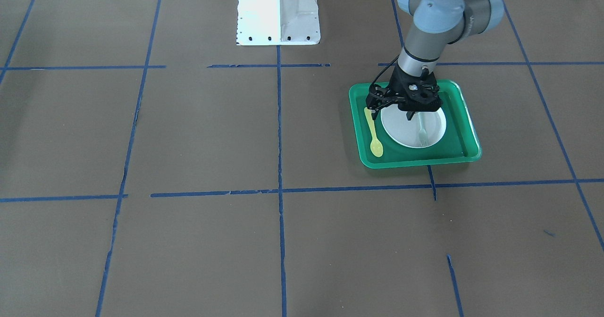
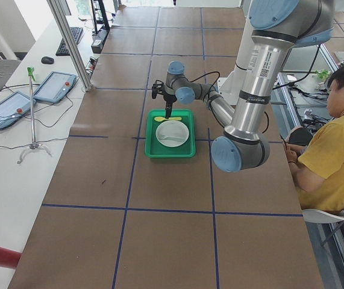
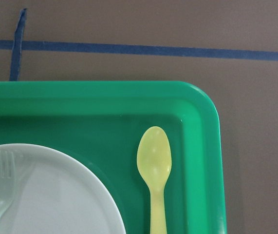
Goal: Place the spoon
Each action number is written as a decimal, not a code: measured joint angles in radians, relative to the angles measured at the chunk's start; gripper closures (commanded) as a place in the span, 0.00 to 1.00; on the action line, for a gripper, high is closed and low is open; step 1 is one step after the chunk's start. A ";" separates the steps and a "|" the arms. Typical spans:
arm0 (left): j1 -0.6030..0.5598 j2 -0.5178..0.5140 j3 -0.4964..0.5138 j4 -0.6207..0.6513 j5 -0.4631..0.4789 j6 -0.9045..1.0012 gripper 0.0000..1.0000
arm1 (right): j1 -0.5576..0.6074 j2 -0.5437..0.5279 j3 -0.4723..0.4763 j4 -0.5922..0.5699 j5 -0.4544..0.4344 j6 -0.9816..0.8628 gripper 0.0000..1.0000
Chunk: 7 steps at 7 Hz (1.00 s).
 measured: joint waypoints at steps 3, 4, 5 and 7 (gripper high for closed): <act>-0.437 0.244 0.011 0.008 -0.235 0.655 0.00 | 0.000 0.000 0.000 -0.001 0.000 0.000 0.00; -0.585 0.305 0.083 0.008 -0.308 0.861 0.00 | 0.000 0.000 0.000 -0.001 0.000 0.000 0.00; -0.707 0.342 0.156 0.023 -0.370 1.040 0.00 | 0.000 0.000 0.000 -0.001 0.000 0.000 0.00; -0.836 0.380 0.208 0.126 -0.415 1.184 0.00 | 0.000 0.000 0.000 -0.001 0.000 0.000 0.00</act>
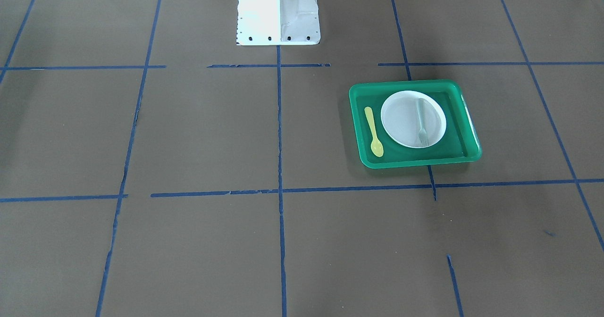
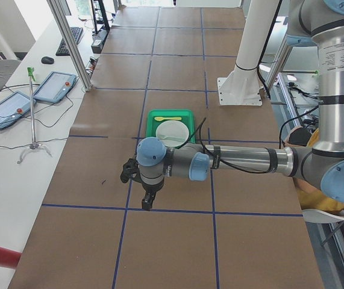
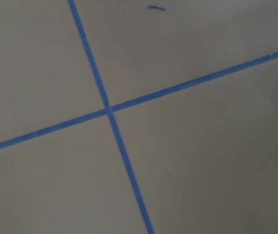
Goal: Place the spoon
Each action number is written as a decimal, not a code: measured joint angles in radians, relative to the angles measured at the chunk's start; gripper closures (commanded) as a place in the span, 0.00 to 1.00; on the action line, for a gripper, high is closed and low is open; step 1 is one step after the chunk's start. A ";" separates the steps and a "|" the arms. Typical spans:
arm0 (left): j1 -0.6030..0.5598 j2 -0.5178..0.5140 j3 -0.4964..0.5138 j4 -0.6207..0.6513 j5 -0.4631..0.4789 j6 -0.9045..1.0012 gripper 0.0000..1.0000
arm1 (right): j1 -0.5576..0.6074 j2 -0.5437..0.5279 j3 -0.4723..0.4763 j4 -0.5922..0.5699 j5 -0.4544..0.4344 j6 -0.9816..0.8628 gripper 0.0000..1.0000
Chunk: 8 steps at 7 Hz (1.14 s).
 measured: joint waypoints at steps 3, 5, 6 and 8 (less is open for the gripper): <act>-0.029 0.019 0.007 0.044 -0.001 0.025 0.00 | 0.000 0.000 0.000 0.001 0.000 0.000 0.00; -0.032 0.014 0.009 0.047 0.023 0.025 0.00 | 0.000 0.000 0.000 0.000 0.000 -0.001 0.00; -0.033 0.013 0.008 0.047 0.027 0.024 0.00 | 0.000 0.000 0.000 0.000 0.000 0.000 0.00; -0.035 0.014 0.006 0.046 0.029 0.024 0.00 | 0.000 0.000 0.000 0.000 0.000 0.000 0.00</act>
